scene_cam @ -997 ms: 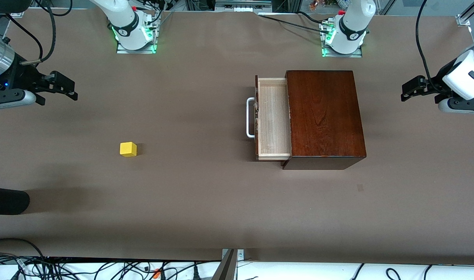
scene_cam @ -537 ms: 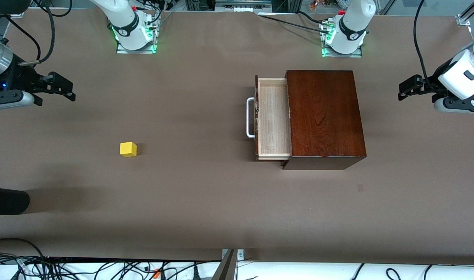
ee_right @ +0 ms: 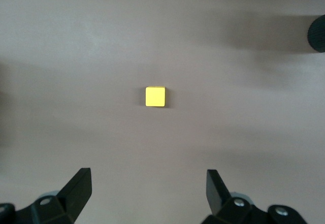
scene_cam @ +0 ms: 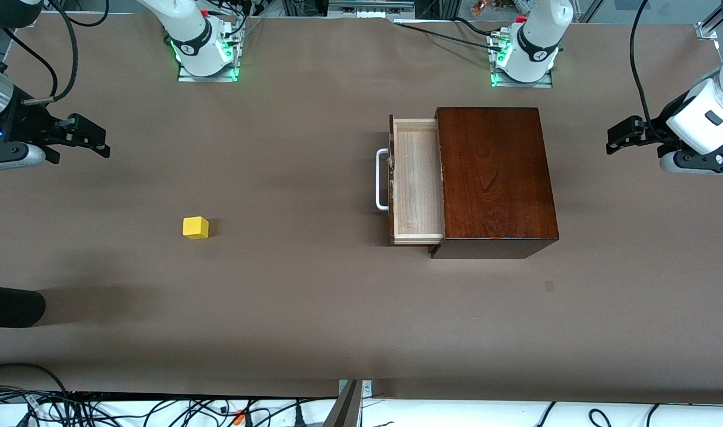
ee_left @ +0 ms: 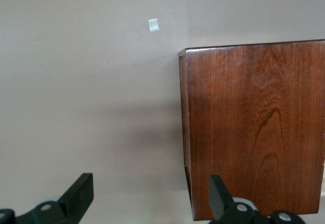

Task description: Open drawer, take yellow block, close drawer

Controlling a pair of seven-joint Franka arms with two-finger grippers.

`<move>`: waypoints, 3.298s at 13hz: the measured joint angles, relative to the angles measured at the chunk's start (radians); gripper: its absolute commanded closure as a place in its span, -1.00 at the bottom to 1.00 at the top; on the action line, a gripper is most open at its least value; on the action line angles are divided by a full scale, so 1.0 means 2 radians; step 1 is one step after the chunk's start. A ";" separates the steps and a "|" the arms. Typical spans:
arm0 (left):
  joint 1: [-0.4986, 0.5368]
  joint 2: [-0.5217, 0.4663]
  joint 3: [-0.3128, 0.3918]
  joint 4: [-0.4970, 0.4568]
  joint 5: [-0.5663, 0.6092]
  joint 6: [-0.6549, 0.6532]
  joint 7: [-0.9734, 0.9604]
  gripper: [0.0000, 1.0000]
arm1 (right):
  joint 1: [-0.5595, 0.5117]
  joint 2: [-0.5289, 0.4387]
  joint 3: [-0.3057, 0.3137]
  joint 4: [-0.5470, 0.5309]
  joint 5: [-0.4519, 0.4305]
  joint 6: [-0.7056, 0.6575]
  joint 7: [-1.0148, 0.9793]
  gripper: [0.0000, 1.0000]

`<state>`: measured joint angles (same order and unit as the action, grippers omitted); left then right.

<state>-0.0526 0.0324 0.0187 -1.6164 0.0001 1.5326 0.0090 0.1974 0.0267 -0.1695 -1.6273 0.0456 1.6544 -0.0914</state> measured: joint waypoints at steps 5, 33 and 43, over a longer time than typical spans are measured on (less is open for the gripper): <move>0.000 0.001 0.000 0.000 0.000 0.000 0.000 -1.00 | 0.000 0.001 -0.002 0.002 0.000 0.000 0.000 -1.00; -0.341 0.324 -0.092 0.128 0.000 0.258 0.285 0.98 | 0.000 0.004 -0.006 0.002 0.000 -0.002 0.000 -1.00; -0.328 0.349 -0.085 0.135 0.051 0.222 0.306 0.95 | 0.000 0.004 -0.006 0.002 0.000 -0.002 0.000 -1.00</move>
<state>-0.7081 0.7296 -0.1506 -1.3474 0.1013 1.9766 0.6214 0.1969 0.0343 -0.1819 -1.6239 0.0455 1.6507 -0.0916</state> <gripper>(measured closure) 0.991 0.000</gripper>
